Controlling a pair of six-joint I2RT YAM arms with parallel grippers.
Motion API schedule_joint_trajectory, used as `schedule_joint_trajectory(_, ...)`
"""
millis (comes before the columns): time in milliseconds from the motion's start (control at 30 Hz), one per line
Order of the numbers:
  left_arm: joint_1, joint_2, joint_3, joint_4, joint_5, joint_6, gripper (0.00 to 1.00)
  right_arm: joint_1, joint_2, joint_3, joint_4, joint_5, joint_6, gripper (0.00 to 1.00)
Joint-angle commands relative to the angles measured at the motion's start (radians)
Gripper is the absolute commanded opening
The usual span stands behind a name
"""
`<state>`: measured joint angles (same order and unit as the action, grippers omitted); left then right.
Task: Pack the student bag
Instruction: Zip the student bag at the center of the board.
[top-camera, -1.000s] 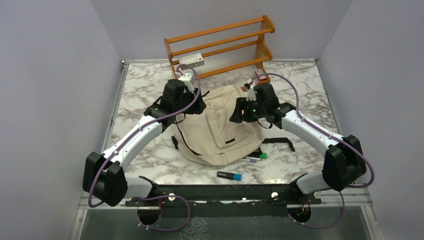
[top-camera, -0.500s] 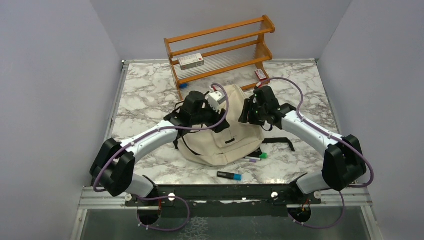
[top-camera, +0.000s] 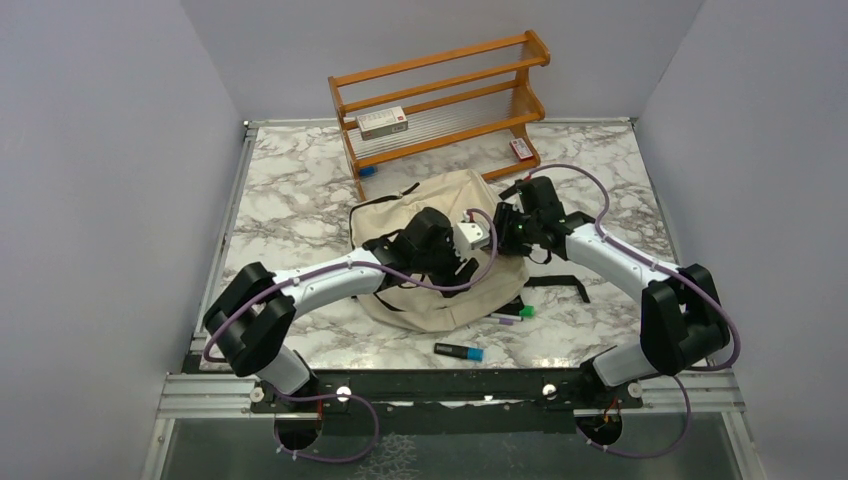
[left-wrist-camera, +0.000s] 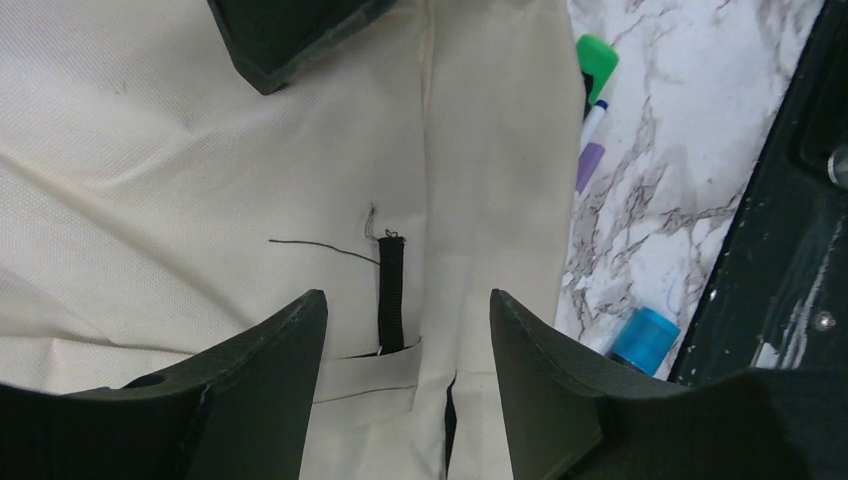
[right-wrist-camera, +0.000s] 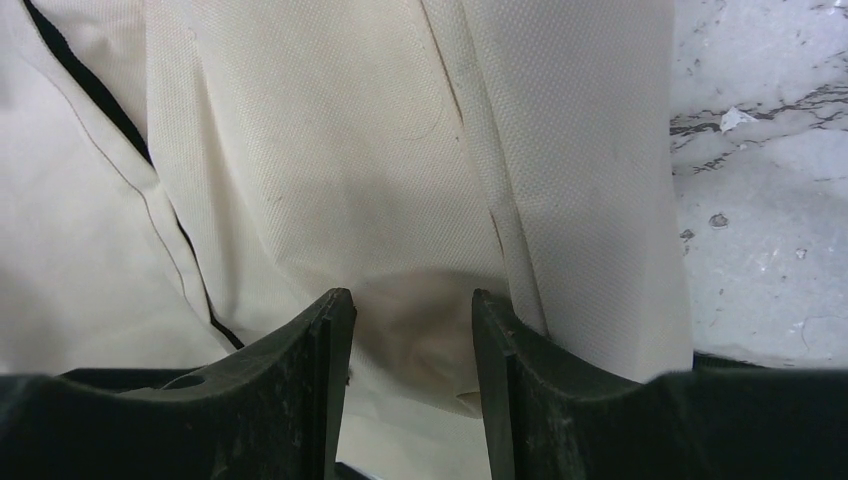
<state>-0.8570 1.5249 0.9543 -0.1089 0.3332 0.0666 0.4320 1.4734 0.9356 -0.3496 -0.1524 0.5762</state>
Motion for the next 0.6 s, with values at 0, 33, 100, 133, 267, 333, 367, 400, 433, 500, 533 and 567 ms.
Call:
schedule_joint_trajectory(0,-0.021,0.027,0.029,-0.045,-0.105,0.055,0.63,-0.004,0.001,-0.015,0.046,-0.052,0.008,0.51)
schedule_joint_trajectory(33,-0.025,0.033,0.029,-0.044,-0.114,0.056,0.63,-0.004,0.001,-0.016,0.047,-0.050,0.008,0.51)
schedule_joint_trajectory(100,-0.039,0.050,0.038,-0.044,-0.136,0.068,0.64,-0.004,-0.004,-0.020,0.050,-0.049,0.010,0.51)
schedule_joint_trajectory(133,-0.045,0.061,0.045,-0.044,-0.153,0.074,0.64,-0.004,-0.006,-0.023,0.053,-0.049,0.011,0.51)
schedule_joint_trajectory(267,-0.061,0.102,0.074,-0.044,-0.196,0.094,0.64,-0.004,-0.010,-0.031,0.056,-0.063,0.014,0.51)
schedule_joint_trajectory(333,-0.069,0.119,0.088,-0.044,-0.208,0.106,0.64,-0.004,-0.015,-0.038,0.062,-0.067,0.017,0.51)
schedule_joint_trajectory(367,-0.073,0.127,0.093,-0.043,-0.215,0.111,0.64,-0.004,-0.017,-0.043,0.063,-0.067,0.017,0.51)
schedule_joint_trajectory(400,-0.078,0.133,0.096,-0.044,-0.222,0.115,0.64,-0.004,-0.017,-0.047,0.065,-0.066,0.018,0.51)
schedule_joint_trajectory(433,-0.083,0.139,0.098,-0.045,-0.230,0.120,0.63,-0.004,-0.018,-0.049,0.066,-0.066,0.019,0.51)
schedule_joint_trajectory(500,-0.096,0.149,0.097,-0.055,-0.253,0.134,0.63,-0.004,-0.020,-0.052,0.066,-0.066,0.020,0.51)
schedule_joint_trajectory(533,-0.102,0.153,0.096,-0.063,-0.268,0.144,0.62,-0.004,-0.020,-0.053,0.067,-0.067,0.020,0.51)
schedule_joint_trajectory(567,-0.109,0.157,0.094,-0.070,-0.290,0.151,0.61,-0.004,-0.021,-0.053,0.066,-0.066,0.020,0.51)
